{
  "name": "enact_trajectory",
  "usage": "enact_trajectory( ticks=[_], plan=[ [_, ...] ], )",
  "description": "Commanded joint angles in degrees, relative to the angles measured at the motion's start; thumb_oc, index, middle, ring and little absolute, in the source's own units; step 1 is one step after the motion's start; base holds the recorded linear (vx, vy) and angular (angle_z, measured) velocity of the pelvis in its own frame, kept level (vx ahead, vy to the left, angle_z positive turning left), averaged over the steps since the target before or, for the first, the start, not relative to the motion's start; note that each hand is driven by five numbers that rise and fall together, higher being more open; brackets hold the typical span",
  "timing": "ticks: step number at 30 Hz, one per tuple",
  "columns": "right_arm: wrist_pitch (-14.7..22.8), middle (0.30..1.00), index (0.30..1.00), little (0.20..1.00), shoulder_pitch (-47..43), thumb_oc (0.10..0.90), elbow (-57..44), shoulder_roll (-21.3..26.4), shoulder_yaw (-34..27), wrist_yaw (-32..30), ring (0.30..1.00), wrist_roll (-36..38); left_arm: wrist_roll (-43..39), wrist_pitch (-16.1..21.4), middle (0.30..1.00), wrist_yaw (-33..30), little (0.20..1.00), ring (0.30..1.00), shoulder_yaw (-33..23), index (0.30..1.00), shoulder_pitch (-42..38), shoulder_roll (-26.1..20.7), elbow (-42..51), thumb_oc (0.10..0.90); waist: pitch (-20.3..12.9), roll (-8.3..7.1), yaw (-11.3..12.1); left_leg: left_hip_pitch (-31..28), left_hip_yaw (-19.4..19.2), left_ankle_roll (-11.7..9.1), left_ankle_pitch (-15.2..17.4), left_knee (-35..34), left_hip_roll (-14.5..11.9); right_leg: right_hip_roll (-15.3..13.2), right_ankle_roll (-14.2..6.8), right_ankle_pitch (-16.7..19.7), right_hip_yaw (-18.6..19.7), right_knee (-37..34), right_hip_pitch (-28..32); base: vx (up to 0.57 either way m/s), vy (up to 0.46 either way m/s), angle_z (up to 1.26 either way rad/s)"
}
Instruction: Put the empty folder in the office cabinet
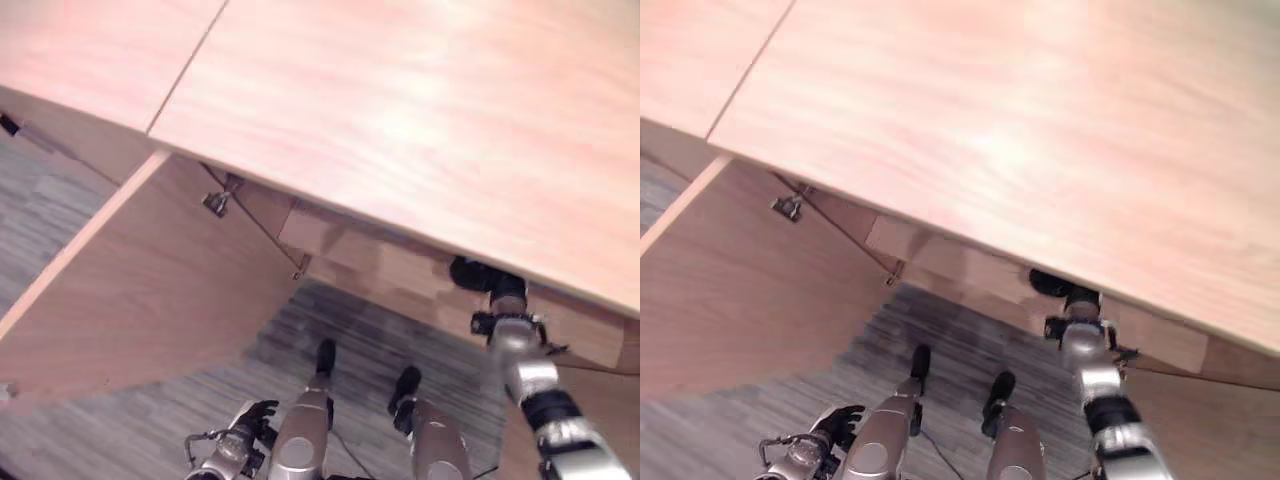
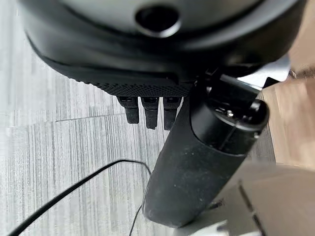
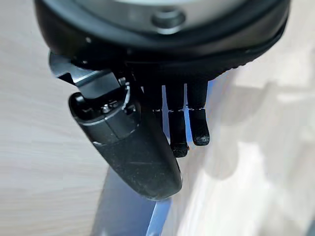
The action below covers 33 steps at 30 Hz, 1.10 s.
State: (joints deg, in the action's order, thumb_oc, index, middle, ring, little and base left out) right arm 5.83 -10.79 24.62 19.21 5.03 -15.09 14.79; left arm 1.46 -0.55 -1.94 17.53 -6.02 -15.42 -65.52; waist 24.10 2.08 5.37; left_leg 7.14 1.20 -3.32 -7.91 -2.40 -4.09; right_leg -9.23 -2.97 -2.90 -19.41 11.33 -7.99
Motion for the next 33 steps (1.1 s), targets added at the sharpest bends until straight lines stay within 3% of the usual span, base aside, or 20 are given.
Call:
enact_trajectory(
  ticks=[1,7,13,14,16,17,18,19,20,22,24,26,27,28,29,32,33],
  plan=[
    [4.9,0.9,0.9,0.9,2.6,0.8,-2.6,3.3,-0.6,3.3,0.9,2.3,-1.5,3.6,0.9,0.1,0.9,0.9,-0.4,0.9,-2.7,2.7,-0.3,0.8,-9.5,-1.44,-2.7,-3.1,-1.1,-4.2,4.3,-1.7,-4.8,-3.3,-5.9,-1.2,4.2,-0.6,0.7,0.1,0.127,-0.31],
    [2.8,0.9,0.9,0.9,9.8,0.8,-4.9,1.3,1.4,8.2,0.9,2.3,-3.3,3.9,0.9,0.5,0.9,0.9,-2.4,0.9,-1.8,3.1,0.3,0.8,-13.7,-2.02,-5.1,-9.0,-4.3,-2.5,6.7,-2.4,-3.8,-3.8,-7.2,-0.5,7.5,-0.4,3.2,0.1,0.13,-0.45],
    [2.1,0.9,0.9,0.9,10.8,0.8,-3.5,-1.6,2.3,8.5,0.9,2.2,-5.9,4.3,0.9,-0.2,0.9,0.9,-3.4,0.9,-0.8,2.9,3.6,0.8,-14.2,-2.04,-5.4,-12.7,-5.8,-1.0,8.6,-2.4,-2.6,-4.7,-9.4,-0.5,9.5,5.2,3.0,-0.01,0.058,-0.26],
    [2.0,0.9,0.9,0.9,12.1,0.8,-3.6,-2.5,1.9,8.4,0.9,3.6,-8.0,4.8,0.9,-0.8,0.9,0.9,-3.3,0.9,-1.3,2.4,5.9,0.8,-14.0,-2.33,-6.3,-11.8,-3.6,-0.8,7.9,-2.1,-2.1,-2.2,-10.6,-0.6,15.4,6.9,3.5,-0.06,-0.043,0.12],
    [2.4,0.9,0.9,0.9,14.5,0.8,-3.9,-2.8,1.2,8.4,0.9,5.0,-9.1,5.1,0.9,-1.0,0.9,0.9,-3.1,0.9,-1.8,1.9,7.9,0.8,-14.6,-2.56,-7.4,-10.3,-0.7,-0.3,7.1,-1.5,-1.3,1.9,-9.7,-4.4,24.6,6.8,5.3,-0.07,-0.069,0.52],
    [2.4,0.9,0.9,0.9,14.5,0.8,-3.8,-2.6,1.2,8.5,0.9,5.2,-9.9,5.4,0.9,-1.1,0.9,0.9,-3.0,0.9,-2.0,1.7,9.3,0.8,-15.1,-2.54,-7.2,-9.2,0.0,-0.3,6.6,-1.2,-1.3,2.9,-8.5,-5.5,27.0,4.8,6.4,-0.04,-0.055,1.07],
    [2.4,0.9,0.9,0.9,14.5,0.8,-3.8,-2.6,1.2,8.5,0.9,5.3,-9.9,5.3,0.9,-1.1,0.9,0.9,-3.0,0.9,-1.9,1.7,9.4,0.8,-15.1,-2.58,-7.2,-9.2,0.0,-0.3,6.6,-1.2,-1.3,2.9,-8.5,-5.5,27.0,4.7,6.6,-0.16,-0.182,1.38],
    [3.9,0.9,0.9,0.9,16.4,0.8,-4.7,-2.0,-1.4,8.5,0.9,5.5,-9.6,6.8,0.9,0.8,0.9,0.9,-5.3,0.9,1.5,-3.5,12.7,0.8,-15.8,-2.63,-5.1,-6.4,4.0,-1.6,4.7,-0.6,-0.7,3.6,-6.3,-7.9,27.4,0.2,9.4,-0.17,-0.221,1.05],
    [3.6,0.9,0.9,0.9,16.6,0.8,-5.3,-1.7,-1.0,9.2,0.9,5.9,-11.7,6.6,0.9,0.1,0.9,0.9,-5.3,0.9,-0.1,-3.3,14.7,0.8,-15.7,-2.58,-5.0,-5.4,4.9,-2.1,3.8,-0.7,-1.0,4.3,-6.0,-8.4,28.0,-0.6,9.8,-0.21,-0.287,0.99],
    [3.6,0.9,0.9,0.9,15.4,0.8,-3.4,-1.7,-0.9,9.3,0.9,5.5,-14.3,6.7,0.9,-0.4,0.9,0.9,-6.4,0.9,-0.3,-4.0,18.9,0.8,-15.5,-2.27,-4.4,-3.3,6.4,-3.3,2.2,-0.9,-1.7,5.3,-5.1,-8.8,27.9,-2.0,10.4,-0.14,-0.219,1.4],
    [3.6,0.9,0.9,0.9,15.5,0.8,-4.0,-0.8,-0.9,9.3,0.9,4.7,-18.2,7.4,0.9,-0.3,0.9,0.9,-7.1,0.9,0.4,-4.4,25.5,0.8,-14.4,-1.65,-3.9,0.3,6.9,-5.6,-0.8,-0.9,-3.6,5.8,-4.2,-8.2,24.6,-4.6,10.8,-0.29,-0.264,0.99],
    [4.0,0.9,0.9,0.9,14.5,0.8,-3.3,0.6,-1.8,8.9,0.9,4.2,-18.3,8.1,0.9,1.5,0.9,0.9,-8.9,0.9,3.4,-6.0,26.2,0.8,-13.3,-1.26,-3.6,2.7,2.2,-5.9,-1.4,-0.9,-5.0,5.1,-4.1,-7.3,21.4,-6.8,11.1,-0.33,-0.092,0.92],
    [4.3,0.9,0.9,0.9,14.0,0.8,-2.3,0.9,-2.0,8.7,0.9,3.7,-19.9,8.2,0.9,2.0,0.9,0.9,-10.5,0.9,3.7,-6.6,23.9,0.8,-12.7,-1.36,-4.2,2.9,-3.8,-5.4,-0.7,-0.7,-6.6,3.8,-4.3,-6.9,19.6,-7.1,10.9,-0.44,-0.002,1.43],
    [4.0,0.9,0.9,0.9,14.5,0.8,-3.5,1.3,-2.6,8.6,0.9,3.0,-20.5,8.8,0.9,3.1,0.9,0.9,-11.7,0.9,3.6,-6.6,25.1,0.8,-12.9,-1.9,-5.0,1.8,-13.2,-4.4,0.1,2.1,-10.2,2.4,-4.6,-5.4,16.2,-8.5,10.2,-0.43,0.001,1.14],
    [4.6,0.9,0.9,0.9,14.9,0.8,-2.9,0.7,-3.1,8.6,0.9,3.4,-23.4,9.4,0.9,3.9,0.9,0.9,-13.6,0.9,4.6,-7.0,27.0,0.8,-13.0,-1.81,-5.3,1.0,-15.8,-4.7,0.4,4.2,-11.5,1.9,-4.8,-4.7,14.7,-8.6,10.0,-0.38,-0.034,1.16],
    [4.8,0.9,0.9,0.9,15.5,0.8,-3.0,0.1,-3.2,8.8,0.9,3.3,-22.7,9.9,0.9,3.3,0.9,0.9,-13.6,0.9,5.5,-7.1,28.7,0.8,-13.4,-1.92,-6.1,-1.1,-16.2,-5.1,2.3,8.2,-12.2,1.3,-4.6,-3.0,12.6,-9.2,9.8,-0.19,-0.033,1.08],
    [4.9,0.9,0.9,0.9,16.5,0.8,-3.5,-0.5,-3.2,9.1,0.9,3.0,-23.7,10.0,0.9,3.0,0.9,0.9,-14.2,0.9,6.6,-6.2,32.6,0.8,-13.7,-2.43,-6.3,-4.1,-15.2,-5.1,6.1,11.4,-11.9,0.3,-4.3,-2.5,9.8,-9.4,10.1,-0.18,-0.035,0.98]
  ],
)
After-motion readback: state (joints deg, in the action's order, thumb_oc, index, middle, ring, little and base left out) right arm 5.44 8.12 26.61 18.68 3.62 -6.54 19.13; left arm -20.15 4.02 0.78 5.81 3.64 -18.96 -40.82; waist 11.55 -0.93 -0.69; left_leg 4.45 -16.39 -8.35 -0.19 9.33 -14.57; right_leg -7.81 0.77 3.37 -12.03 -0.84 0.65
